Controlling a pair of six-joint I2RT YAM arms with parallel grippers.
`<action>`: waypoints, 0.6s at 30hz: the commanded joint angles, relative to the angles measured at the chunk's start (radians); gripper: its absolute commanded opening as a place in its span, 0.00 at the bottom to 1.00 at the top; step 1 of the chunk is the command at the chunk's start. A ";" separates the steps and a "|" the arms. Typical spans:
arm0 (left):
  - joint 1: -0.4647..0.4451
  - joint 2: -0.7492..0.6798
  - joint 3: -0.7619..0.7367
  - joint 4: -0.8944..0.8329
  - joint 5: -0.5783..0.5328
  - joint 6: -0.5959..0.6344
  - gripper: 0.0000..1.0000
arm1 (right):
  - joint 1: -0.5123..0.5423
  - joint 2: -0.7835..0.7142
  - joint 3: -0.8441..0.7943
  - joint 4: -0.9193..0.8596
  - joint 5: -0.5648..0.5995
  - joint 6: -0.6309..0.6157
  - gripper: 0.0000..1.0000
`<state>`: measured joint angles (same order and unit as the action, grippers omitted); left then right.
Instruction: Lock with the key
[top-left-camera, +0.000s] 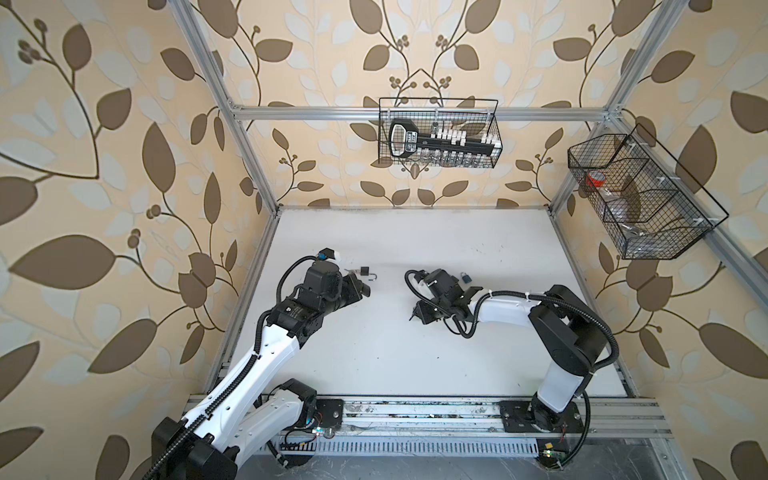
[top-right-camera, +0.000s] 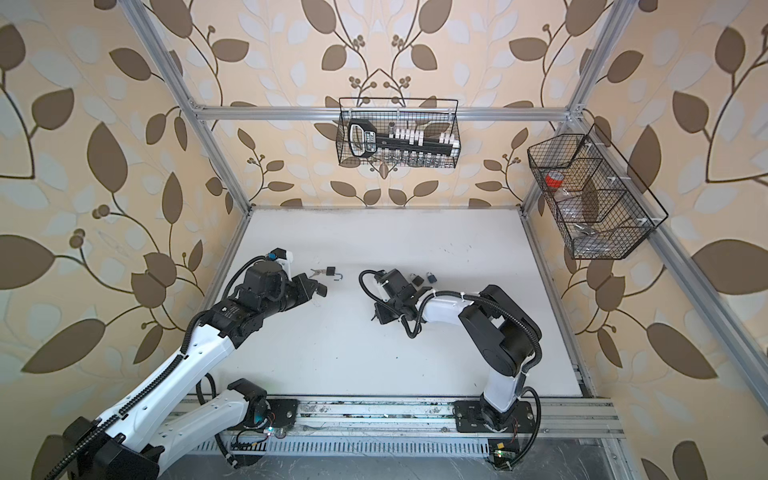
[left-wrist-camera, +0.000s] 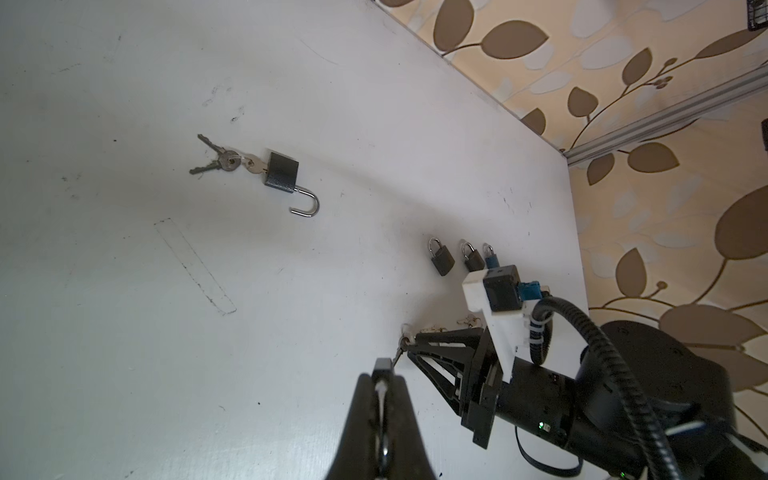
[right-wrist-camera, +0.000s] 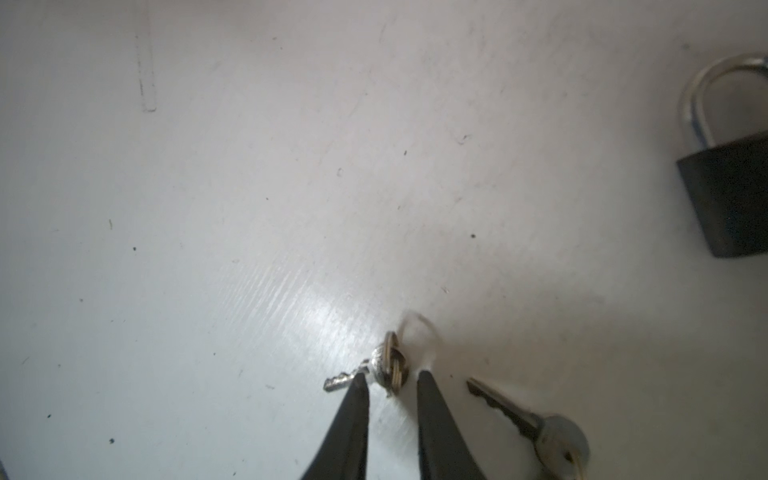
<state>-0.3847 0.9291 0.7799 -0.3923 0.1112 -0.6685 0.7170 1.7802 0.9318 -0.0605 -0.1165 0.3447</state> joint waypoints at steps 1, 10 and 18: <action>0.007 -0.024 0.012 0.060 0.055 0.012 0.00 | -0.003 -0.074 0.010 -0.005 0.021 -0.012 0.31; 0.007 0.004 0.008 0.211 0.254 0.026 0.00 | -0.004 -0.468 -0.137 0.102 0.128 -0.081 0.53; -0.003 0.088 0.074 0.352 0.523 0.052 0.00 | -0.011 -0.742 -0.307 0.358 0.063 -0.303 0.66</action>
<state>-0.3855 1.0096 0.7933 -0.1799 0.4786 -0.6456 0.7067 1.0805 0.6788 0.1726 -0.0116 0.1623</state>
